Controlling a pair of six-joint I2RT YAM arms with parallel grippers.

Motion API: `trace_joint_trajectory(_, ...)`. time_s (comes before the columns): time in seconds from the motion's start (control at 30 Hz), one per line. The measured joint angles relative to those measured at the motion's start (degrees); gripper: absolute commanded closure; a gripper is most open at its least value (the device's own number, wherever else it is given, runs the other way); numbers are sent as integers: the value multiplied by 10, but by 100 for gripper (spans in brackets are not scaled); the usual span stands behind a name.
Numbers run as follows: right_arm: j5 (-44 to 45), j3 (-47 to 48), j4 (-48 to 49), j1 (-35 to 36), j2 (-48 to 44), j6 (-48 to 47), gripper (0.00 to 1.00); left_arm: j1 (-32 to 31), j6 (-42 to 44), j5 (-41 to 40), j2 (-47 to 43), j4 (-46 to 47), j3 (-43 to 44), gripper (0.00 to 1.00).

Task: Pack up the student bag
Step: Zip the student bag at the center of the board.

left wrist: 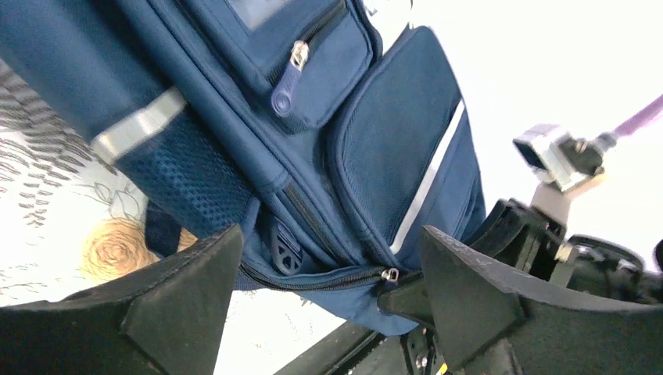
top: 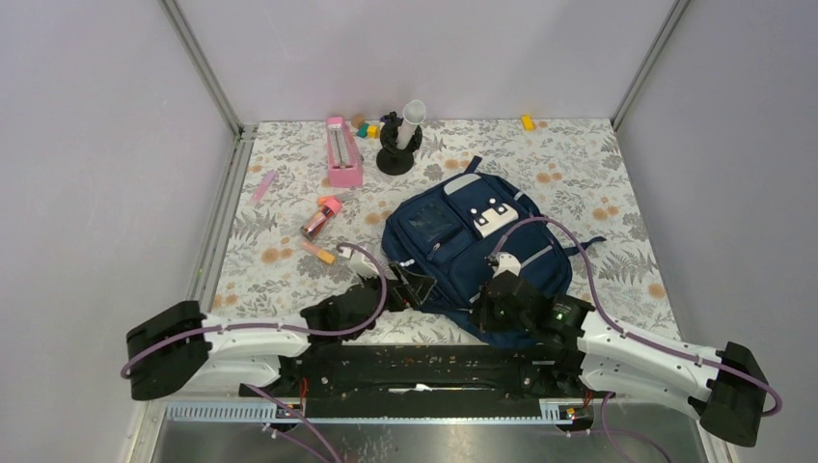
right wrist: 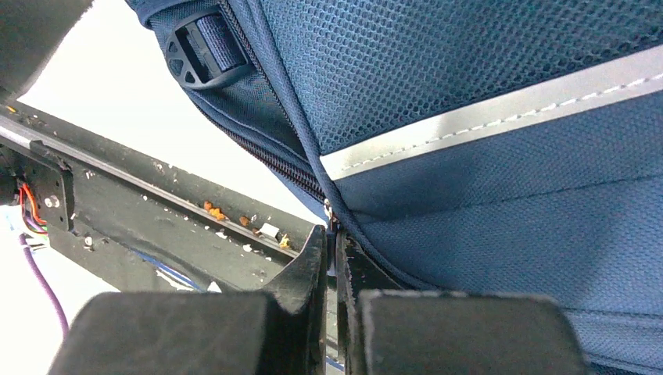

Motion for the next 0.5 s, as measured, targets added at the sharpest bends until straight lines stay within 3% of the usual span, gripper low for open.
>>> trace_joint_trajectory(0.1, 0, -13, 1, 0, -27, 2, 100, 36, 18, 26, -54, -35, -4, 6)
trace_joint_trajectory(0.3, 0, -22, 1, -1, -46, 2, 100, 134, 67, 93, -129, -115, -4, 3)
trace_joint_trajectory(0.5, -1, -22, 1, -1, -45, 2, 100, 202, 93, 193, -77, -138, 12, 3)
